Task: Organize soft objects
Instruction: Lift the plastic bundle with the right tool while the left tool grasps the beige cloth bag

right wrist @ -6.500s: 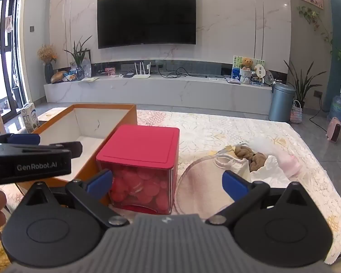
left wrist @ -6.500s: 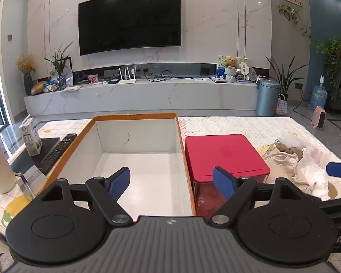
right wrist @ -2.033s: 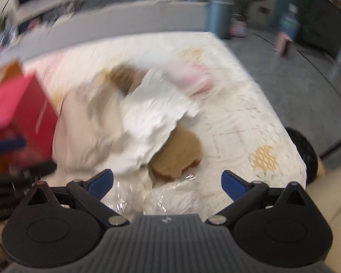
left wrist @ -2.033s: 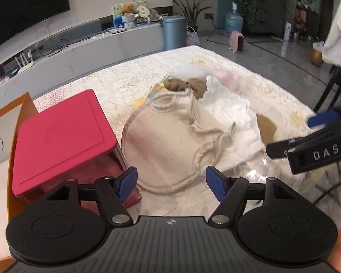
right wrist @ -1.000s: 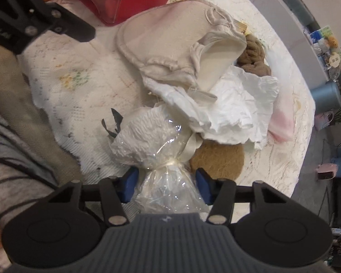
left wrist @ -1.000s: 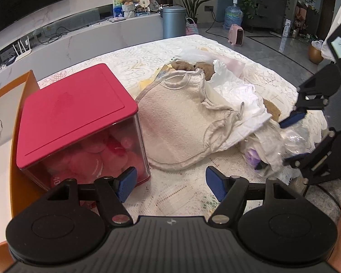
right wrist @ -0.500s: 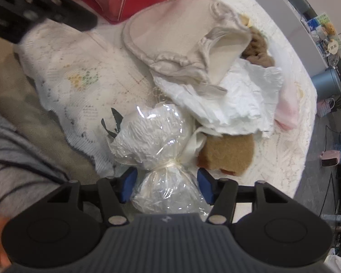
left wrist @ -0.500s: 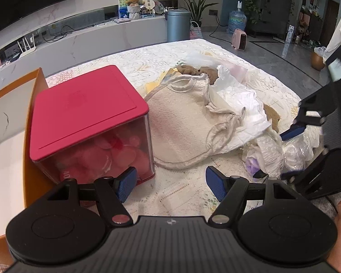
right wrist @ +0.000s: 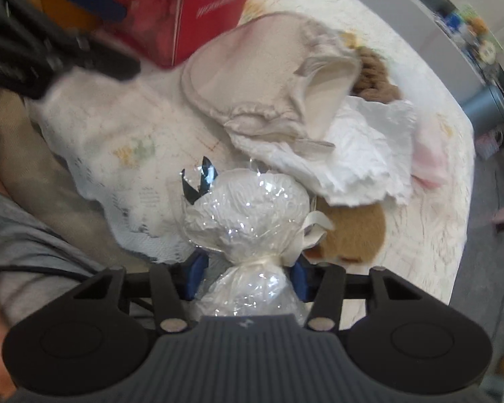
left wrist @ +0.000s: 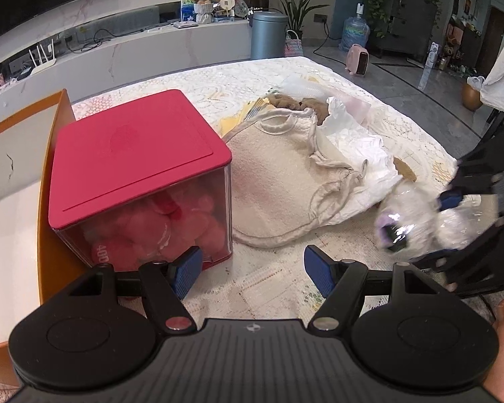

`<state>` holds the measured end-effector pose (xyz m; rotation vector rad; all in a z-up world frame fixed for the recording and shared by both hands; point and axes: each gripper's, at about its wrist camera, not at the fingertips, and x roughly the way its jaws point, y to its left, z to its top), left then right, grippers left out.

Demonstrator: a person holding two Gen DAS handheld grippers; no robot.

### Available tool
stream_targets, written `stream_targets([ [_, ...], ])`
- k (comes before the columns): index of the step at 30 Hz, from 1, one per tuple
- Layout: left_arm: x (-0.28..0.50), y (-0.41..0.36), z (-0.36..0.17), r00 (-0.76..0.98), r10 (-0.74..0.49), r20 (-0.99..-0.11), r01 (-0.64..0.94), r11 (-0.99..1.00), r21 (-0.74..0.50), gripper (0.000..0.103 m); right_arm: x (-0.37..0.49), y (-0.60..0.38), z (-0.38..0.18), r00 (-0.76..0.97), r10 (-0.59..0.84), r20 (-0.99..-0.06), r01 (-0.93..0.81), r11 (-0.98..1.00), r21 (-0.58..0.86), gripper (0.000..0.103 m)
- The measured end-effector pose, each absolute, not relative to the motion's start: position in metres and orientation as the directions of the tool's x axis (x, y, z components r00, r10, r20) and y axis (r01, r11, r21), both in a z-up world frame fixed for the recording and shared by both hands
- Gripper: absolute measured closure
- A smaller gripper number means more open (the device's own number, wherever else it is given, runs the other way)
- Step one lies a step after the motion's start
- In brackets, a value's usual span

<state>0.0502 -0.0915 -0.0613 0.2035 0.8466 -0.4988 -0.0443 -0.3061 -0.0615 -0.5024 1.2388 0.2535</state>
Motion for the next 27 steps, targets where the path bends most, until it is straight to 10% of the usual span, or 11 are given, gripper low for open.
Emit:
stream_targets([
  [14, 0.011, -0.125, -0.062, 0.759, -0.321, -0.567, 0.541, 0.794, 0.276, 0.013, -0.098, -0.337, 0.034, 0.662, 0.054, -0.747, -0.051, 0.998, 0.028, 0.051],
  [27, 0.022, -0.130, -0.067, 0.679, -0.343, -0.649, 0.627, 0.731, 0.269, 0.013, -0.066, -0.365, -0.003, 0.753, -0.070, -0.654, 0.304, 0.919, 0.252, 0.051],
])
